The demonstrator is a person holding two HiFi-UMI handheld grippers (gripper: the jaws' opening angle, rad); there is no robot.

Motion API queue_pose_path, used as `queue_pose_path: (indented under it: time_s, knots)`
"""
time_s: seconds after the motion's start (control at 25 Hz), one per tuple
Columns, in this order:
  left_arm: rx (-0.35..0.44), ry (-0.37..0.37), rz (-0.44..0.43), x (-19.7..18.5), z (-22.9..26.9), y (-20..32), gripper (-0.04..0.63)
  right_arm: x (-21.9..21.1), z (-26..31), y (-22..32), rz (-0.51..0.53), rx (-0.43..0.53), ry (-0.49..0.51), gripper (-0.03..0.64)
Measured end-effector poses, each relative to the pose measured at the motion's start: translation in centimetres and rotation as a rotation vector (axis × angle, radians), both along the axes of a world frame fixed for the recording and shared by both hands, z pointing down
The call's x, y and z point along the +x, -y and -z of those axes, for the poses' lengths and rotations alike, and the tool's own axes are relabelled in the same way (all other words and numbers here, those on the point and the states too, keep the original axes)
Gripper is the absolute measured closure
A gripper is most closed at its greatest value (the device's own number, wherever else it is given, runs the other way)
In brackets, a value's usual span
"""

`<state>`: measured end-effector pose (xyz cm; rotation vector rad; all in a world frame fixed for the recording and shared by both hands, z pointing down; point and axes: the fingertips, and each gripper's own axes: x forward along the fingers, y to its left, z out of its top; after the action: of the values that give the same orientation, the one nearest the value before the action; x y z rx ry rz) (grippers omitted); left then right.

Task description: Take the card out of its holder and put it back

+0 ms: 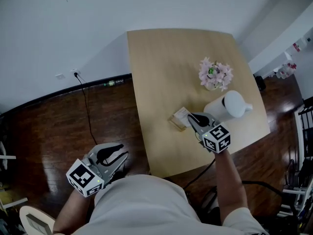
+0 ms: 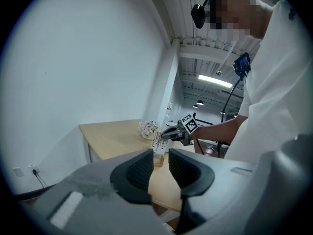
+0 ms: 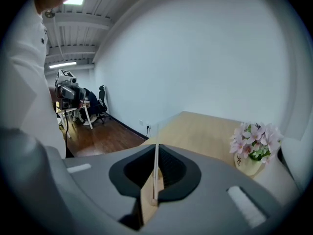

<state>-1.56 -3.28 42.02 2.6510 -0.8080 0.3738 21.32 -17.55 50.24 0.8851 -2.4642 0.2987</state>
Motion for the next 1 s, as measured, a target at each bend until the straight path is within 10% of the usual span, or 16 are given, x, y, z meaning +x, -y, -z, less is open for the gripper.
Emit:
queue_pose_path:
  time_s: [1.0]
  knots:
    - [0.047, -0.040, -0.185, -12.8, -0.2, -0.9, 0.489, -17.9, 3.4, -14.2, -0.008, 0.002, -0.021, 0.595]
